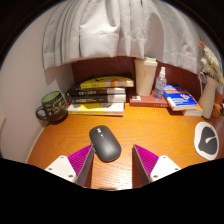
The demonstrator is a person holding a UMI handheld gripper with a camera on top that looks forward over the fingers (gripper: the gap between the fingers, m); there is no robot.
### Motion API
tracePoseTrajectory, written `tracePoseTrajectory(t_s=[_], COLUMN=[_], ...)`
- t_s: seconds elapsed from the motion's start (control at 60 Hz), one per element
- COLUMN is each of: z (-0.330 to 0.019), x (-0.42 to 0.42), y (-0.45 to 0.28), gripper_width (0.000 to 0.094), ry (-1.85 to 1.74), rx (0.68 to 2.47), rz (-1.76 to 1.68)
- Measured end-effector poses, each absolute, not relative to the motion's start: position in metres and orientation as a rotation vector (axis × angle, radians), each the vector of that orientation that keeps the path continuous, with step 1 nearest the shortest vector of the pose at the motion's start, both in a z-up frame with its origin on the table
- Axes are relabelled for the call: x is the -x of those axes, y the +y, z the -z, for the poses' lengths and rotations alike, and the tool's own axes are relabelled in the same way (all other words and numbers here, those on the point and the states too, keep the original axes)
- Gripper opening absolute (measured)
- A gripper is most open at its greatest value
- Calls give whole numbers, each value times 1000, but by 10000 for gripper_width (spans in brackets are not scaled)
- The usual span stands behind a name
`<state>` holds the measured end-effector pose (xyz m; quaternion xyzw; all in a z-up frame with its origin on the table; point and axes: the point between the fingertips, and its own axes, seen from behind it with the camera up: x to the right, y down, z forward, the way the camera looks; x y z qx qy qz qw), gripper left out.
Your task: Arrange mouse
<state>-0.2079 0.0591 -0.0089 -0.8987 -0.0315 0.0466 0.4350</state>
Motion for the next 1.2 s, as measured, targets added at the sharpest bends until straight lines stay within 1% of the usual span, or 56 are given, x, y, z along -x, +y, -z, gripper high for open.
tracePoseTrajectory(t_s=[0.15,0.283,0.35,0.383,0.417,0.433,0.467,0.617,0.65,0.667,0.75,0.767,0.8,0.85,0.883,1.017,1.1,1.2], z=[8,9,8,9,9,9,9,10,10,9,10,10,5,-9,-27,-121,-176,-223], x=[208,204,202,199,197,195,195,194,194,193,195,194,192,182,173,129,79,8], y=[93,116,121,122,123,124,124,122,121,122,122,121,121,118,114,92,76,55], gripper_width=[810,787,723,671,588,571,561,423,418,382,380,345,345,345,347,347,346,343], ry=[-66,-60,-53,-38,-24,-17,-7,30,25,19,-44,-57,-107,-167,-186,-146,-117,-74], rx=[2235,2225,2218,2216,2216,2215,2212,2242,2258,2264,2294,2300,2299,2290,2266,2117,2042,1983], rz=[-123,-113,-112,-108,-104,-102,-114,-165,-177,-179,-197,-195,-176,-127,-98,-111,-56,30])
